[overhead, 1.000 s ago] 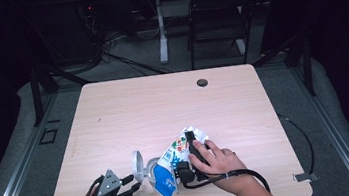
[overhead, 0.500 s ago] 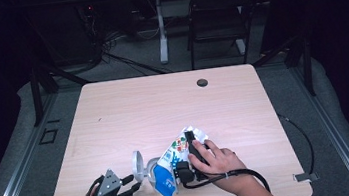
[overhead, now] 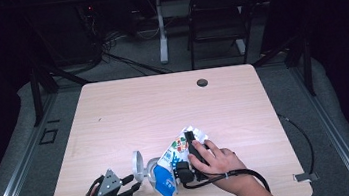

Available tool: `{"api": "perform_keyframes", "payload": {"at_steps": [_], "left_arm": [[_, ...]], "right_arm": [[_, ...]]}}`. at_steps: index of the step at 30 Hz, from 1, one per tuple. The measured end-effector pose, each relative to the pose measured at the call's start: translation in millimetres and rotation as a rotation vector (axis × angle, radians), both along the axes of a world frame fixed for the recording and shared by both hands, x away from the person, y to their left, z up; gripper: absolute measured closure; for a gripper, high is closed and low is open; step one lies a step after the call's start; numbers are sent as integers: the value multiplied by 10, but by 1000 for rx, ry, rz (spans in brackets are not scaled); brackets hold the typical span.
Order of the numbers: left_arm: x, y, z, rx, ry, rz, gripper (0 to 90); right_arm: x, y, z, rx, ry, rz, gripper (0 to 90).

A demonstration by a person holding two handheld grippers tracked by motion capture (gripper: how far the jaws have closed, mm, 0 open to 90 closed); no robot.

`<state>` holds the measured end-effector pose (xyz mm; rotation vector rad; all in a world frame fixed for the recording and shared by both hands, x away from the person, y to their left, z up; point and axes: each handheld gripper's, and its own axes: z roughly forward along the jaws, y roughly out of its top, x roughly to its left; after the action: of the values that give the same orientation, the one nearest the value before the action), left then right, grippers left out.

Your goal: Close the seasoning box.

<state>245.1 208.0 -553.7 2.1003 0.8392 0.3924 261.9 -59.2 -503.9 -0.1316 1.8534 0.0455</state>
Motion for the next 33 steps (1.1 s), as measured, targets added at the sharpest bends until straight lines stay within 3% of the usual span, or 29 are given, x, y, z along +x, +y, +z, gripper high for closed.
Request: {"api": "perform_keyframes", "payload": {"at_steps": [33], "left_arm": [[-1,0,2,-2,0,2,637]], "right_arm": [[-9,6,-6,-10,-13,7,501]]}}
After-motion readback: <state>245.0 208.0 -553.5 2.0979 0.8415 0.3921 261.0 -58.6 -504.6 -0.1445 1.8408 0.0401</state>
